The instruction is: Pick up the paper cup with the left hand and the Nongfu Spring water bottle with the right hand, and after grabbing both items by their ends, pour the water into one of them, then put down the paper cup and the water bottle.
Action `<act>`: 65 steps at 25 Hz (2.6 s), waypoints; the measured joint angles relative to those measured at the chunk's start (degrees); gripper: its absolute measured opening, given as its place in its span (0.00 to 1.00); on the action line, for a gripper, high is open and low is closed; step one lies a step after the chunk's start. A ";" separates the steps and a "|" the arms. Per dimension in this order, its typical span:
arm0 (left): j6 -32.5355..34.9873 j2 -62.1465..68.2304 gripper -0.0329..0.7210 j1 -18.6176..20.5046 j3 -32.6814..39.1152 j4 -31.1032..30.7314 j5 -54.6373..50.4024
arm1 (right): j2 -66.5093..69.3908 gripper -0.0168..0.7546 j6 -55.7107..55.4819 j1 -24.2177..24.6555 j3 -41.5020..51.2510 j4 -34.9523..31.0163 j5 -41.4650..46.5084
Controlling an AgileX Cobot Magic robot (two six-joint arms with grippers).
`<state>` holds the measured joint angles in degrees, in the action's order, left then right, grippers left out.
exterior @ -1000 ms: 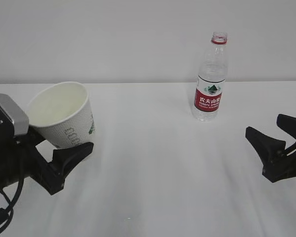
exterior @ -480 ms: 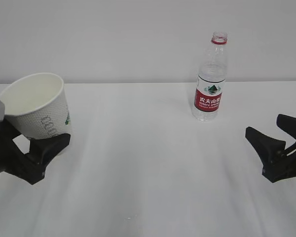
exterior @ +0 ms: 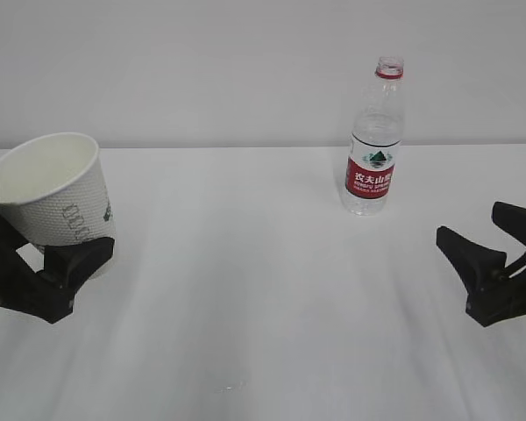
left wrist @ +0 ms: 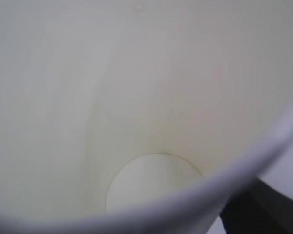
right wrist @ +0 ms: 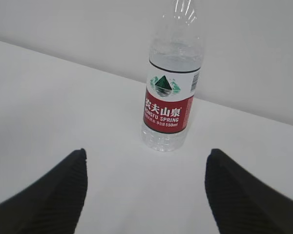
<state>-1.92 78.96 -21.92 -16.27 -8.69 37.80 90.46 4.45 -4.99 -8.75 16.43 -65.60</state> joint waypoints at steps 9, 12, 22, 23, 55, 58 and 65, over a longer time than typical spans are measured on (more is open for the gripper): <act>0.00 -0.03 0.80 0.00 0.00 0.13 0.00 | 7.78 0.85 0.11 0.00 -1.34 1.73 -0.10; 0.00 -0.03 0.80 0.00 0.00 0.13 0.00 | 9.86 0.87 0.21 0.00 -3.27 2.25 -0.10; 0.00 -0.13 0.80 0.00 0.00 -1.25 0.00 | 16.10 0.88 -1.63 0.00 -11.11 2.59 -0.10; 0.00 -0.13 0.80 0.00 0.00 -1.72 0.00 | 16.71 0.88 -1.63 0.00 -11.92 2.59 -0.10; 0.00 -0.13 0.80 0.00 0.00 -4.27 -2.61 | 35.46 0.85 -5.89 0.00 -33.56 2.97 -0.10; 0.00 -0.13 0.80 0.00 0.00 -4.27 -2.61 | 36.32 0.84 -5.97 0.00 -35.25 3.11 -0.10; 0.00 -0.13 0.79 0.00 0.00 -4.27 -2.71 | 37.97 0.83 -8.38 0.00 -39.66 3.80 0.52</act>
<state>-1.92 78.83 -21.92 -16.27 -12.97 35.10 128.43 -3.93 -4.99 -48.41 20.23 -65.07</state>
